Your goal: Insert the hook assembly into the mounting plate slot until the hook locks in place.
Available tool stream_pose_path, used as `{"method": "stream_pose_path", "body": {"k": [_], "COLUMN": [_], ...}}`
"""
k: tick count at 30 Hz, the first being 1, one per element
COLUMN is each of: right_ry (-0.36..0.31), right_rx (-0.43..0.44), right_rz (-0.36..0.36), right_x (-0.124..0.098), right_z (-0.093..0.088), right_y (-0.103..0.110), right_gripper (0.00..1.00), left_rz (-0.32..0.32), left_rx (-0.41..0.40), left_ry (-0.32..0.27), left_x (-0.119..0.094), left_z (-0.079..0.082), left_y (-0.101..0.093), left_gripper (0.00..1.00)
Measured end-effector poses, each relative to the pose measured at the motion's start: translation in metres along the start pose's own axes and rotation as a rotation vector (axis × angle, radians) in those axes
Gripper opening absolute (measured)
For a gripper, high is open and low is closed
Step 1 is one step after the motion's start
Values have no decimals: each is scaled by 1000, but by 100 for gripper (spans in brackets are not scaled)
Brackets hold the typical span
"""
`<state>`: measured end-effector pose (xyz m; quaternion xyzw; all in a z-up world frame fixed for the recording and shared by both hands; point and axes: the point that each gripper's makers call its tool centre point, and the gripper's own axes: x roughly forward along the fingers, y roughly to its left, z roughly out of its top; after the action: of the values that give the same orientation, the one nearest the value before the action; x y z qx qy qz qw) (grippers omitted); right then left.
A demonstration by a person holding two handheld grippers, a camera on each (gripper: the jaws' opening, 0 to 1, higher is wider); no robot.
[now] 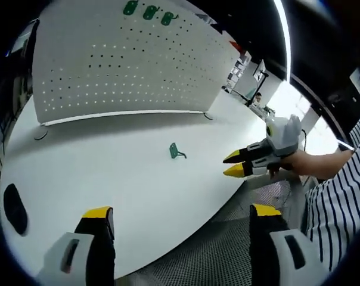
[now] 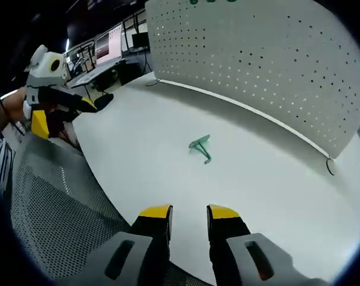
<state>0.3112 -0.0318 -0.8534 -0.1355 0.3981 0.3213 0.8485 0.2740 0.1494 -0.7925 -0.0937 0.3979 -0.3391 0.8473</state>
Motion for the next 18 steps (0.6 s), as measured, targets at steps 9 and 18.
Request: {"method": "stream_pose_path", "body": {"k": [9, 18], "right_ry": [0, 20], "right_rx": [-44, -62], "right_rz": [38, 56], "right_x": [33, 61], "right_z": [21, 32], "right_y": [-8, -16], "right_gripper": [19, 18], "left_rz": [14, 34], "left_rx": [3, -23], "left_ry": [9, 26], "left_x": [0, -3], "left_z": [3, -6], "left_y": [7, 14], "left_gripper": [96, 96]}}
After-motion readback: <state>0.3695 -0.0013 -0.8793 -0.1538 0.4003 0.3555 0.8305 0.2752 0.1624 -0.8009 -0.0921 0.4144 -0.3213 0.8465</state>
